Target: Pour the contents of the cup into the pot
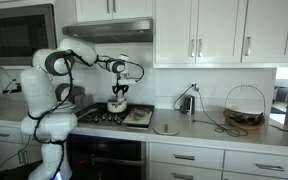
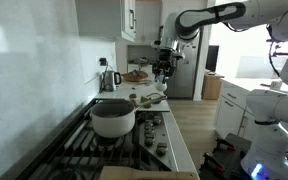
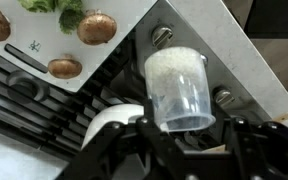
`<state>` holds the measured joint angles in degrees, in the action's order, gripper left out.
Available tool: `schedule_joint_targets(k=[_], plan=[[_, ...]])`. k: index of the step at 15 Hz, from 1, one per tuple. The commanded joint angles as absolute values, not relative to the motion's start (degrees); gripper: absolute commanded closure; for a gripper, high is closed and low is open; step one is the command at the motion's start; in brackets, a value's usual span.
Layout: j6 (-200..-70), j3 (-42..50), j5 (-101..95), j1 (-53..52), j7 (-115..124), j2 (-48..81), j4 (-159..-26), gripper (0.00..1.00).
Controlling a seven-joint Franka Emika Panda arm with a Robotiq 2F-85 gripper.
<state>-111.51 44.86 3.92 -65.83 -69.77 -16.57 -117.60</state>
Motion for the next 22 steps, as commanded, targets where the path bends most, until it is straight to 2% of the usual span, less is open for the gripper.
schedule_joint_targets(k=[1,6,11,16,22], plan=[[-108.7,34.4,8.9,-54.0,-73.6,-10.7,-113.9,0.7],[-107.9,16.4,11.8,-35.6,-76.1,-5.5,-110.9,0.7],[-108.4,1.9,10.0,-21.9,-76.4,-1.4,-107.5,0.7],[-108.4,-5.2,8.6,-16.2,-75.9,0.8,-104.8,0.7],[-108.7,-8.8,6.6,-14.5,-75.6,1.8,-103.2,0.7]])
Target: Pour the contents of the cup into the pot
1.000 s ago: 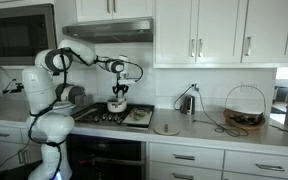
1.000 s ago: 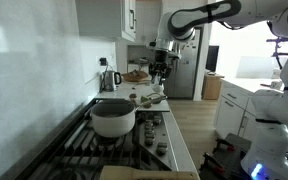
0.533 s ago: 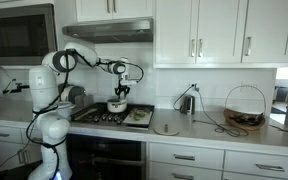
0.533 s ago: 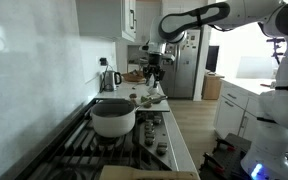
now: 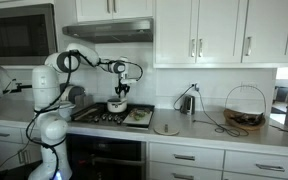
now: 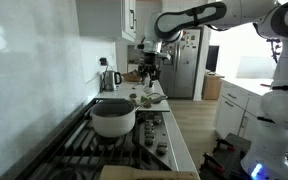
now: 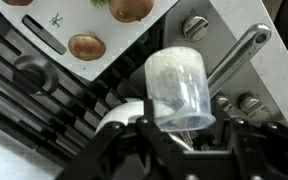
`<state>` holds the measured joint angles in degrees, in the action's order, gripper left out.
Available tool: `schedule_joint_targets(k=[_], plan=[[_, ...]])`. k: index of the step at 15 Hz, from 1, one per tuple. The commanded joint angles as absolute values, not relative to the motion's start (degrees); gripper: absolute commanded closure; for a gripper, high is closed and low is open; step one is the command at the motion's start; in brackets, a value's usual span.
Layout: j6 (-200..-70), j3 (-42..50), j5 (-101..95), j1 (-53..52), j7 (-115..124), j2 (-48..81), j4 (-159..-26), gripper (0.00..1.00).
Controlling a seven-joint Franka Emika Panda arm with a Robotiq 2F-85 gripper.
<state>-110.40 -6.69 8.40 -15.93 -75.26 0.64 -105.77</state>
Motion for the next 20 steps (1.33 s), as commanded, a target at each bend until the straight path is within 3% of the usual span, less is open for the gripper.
schedule_joint_targets(k=[1,20], plan=[[-108.9,-9.3,6.0,-14.6,-75.3,1.8,-103.3,0.7],[-109.4,-15.2,-2.1,-16.1,-69.1,5.4,-98.4,0.7]])
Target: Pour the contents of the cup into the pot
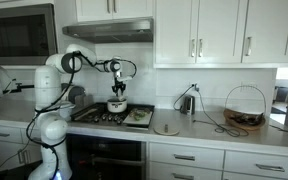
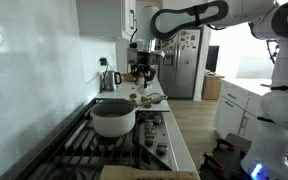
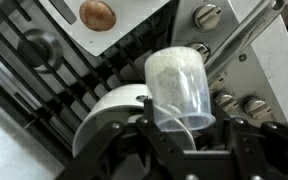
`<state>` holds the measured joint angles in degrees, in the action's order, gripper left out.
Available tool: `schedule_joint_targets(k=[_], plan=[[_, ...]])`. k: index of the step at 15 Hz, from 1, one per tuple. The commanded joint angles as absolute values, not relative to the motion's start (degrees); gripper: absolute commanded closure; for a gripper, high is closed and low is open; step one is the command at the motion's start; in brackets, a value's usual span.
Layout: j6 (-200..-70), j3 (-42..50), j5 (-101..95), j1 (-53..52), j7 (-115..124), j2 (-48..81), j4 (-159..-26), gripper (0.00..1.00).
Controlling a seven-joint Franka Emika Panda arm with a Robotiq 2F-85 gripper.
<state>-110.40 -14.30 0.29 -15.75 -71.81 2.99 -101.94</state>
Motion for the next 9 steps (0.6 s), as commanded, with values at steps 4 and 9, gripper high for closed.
schedule_joint_targets(k=[4,9], plan=[[-109.4,-16.3,-4.7,-17.2,-66.9,7.8,-96.5,0.7],[-109.5,-17.5,-8.1,-18.8,-64.2,11.1,-94.1,0.7]])
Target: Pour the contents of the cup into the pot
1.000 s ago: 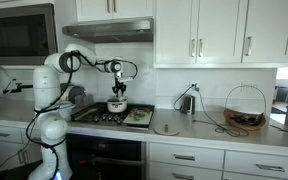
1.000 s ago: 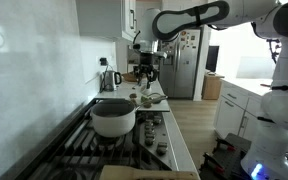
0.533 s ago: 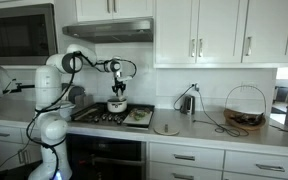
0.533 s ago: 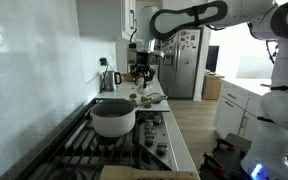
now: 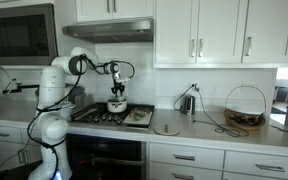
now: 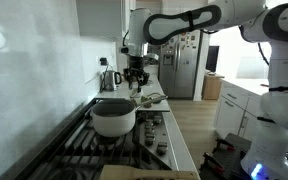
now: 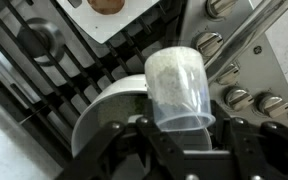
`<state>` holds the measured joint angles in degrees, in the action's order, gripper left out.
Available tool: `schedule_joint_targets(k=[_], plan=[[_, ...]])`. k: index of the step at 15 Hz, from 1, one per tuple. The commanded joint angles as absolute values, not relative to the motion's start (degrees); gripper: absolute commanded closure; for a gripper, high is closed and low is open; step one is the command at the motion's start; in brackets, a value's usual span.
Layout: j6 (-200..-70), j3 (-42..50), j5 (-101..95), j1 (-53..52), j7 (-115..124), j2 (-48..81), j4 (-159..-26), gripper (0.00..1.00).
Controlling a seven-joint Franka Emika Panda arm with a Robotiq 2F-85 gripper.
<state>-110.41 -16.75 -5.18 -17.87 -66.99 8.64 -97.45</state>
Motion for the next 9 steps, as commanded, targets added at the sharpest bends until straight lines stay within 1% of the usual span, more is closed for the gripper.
schedule_joint_targets(k=[1,9], plan=[[-109.5,-17.7,-9.0,-19.1,-63.8,11.5,-93.8,0.7],[-111.9,-17.5,-20.5,-21.1,-56.8,13.7,-92.6,0.7]])
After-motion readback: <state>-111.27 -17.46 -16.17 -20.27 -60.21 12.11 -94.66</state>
